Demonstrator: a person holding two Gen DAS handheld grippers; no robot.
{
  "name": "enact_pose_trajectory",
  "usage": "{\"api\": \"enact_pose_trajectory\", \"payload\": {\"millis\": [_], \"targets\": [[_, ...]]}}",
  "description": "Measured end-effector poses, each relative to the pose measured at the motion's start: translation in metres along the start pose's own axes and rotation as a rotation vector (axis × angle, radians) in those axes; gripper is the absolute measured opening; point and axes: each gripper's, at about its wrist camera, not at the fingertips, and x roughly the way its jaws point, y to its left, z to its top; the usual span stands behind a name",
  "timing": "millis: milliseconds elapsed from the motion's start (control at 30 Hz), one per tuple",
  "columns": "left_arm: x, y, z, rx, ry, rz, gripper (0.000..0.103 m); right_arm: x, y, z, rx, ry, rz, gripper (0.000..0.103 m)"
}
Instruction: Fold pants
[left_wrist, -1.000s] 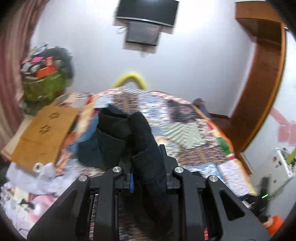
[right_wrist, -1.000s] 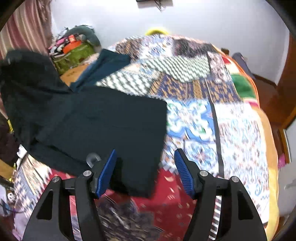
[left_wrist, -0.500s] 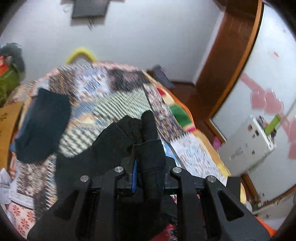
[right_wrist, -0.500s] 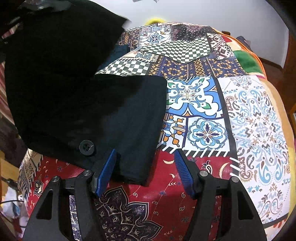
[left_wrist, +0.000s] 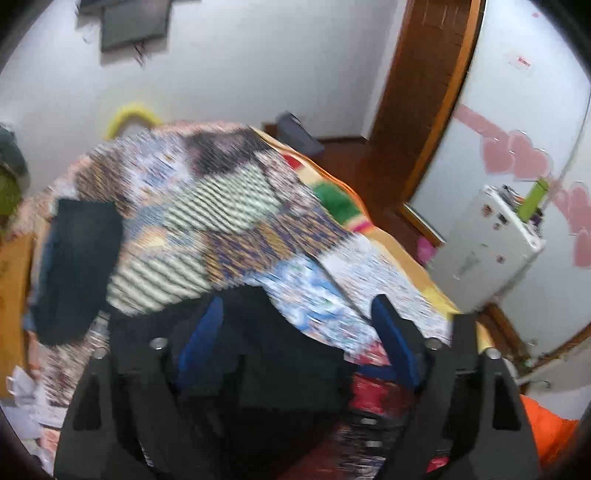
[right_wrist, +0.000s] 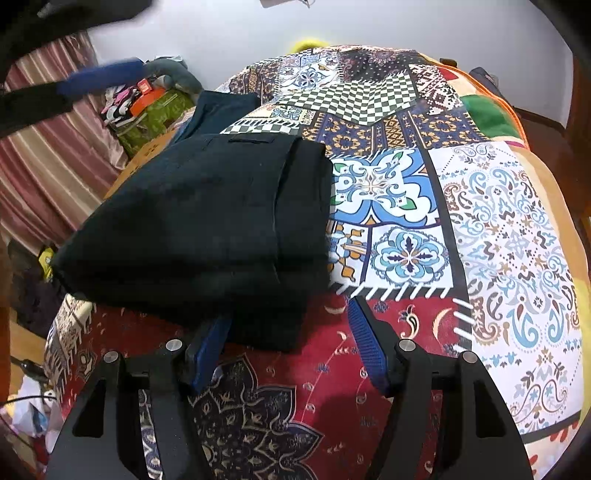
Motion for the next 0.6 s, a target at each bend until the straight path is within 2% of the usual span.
{"api": "enact_pose_trajectory", "payload": {"millis": [33, 100, 200, 300, 400, 500, 600], "targets": [[-0.003, 0.009, 0.003, 0.007, -0.018, 0.049, 0.094, -0.002, -0.001, -0.001, 0.004, -0.001, 0.001, 0.061], [-0.002, 0.031, 0.007, 0.016, -0.032, 0.134, 0.098, -0.004, -0.003, -0.002, 0.007, 0.003, 0.001, 0.061], [0.015, 0.069, 0.014, 0.0, 0.009, 0.209, 0.098, -0.008, -0.005, -0.002, 0.012, 0.007, 0.01, 0.061], [0.046, 0.118, 0.014, -0.067, 0.095, 0.27, 0.098, -0.01, -0.007, -0.002, 0.037, 0.001, 0.007, 0.061], [0.082, 0.155, 0.009, -0.113, 0.183, 0.292, 0.098, -0.013, -0.008, -0.003, 0.053, -0.006, -0.001, 0.061], [0.116, 0.173, -0.004, -0.101, 0.286, 0.337, 0.098, -0.014, -0.008, -0.002, 0.069, -0.009, -0.008, 0.061], [0.153, 0.188, -0.033, -0.05, 0.433, 0.377, 0.099, -0.016, -0.006, -0.002, 0.076, -0.009, -0.018, 0.061]]}}
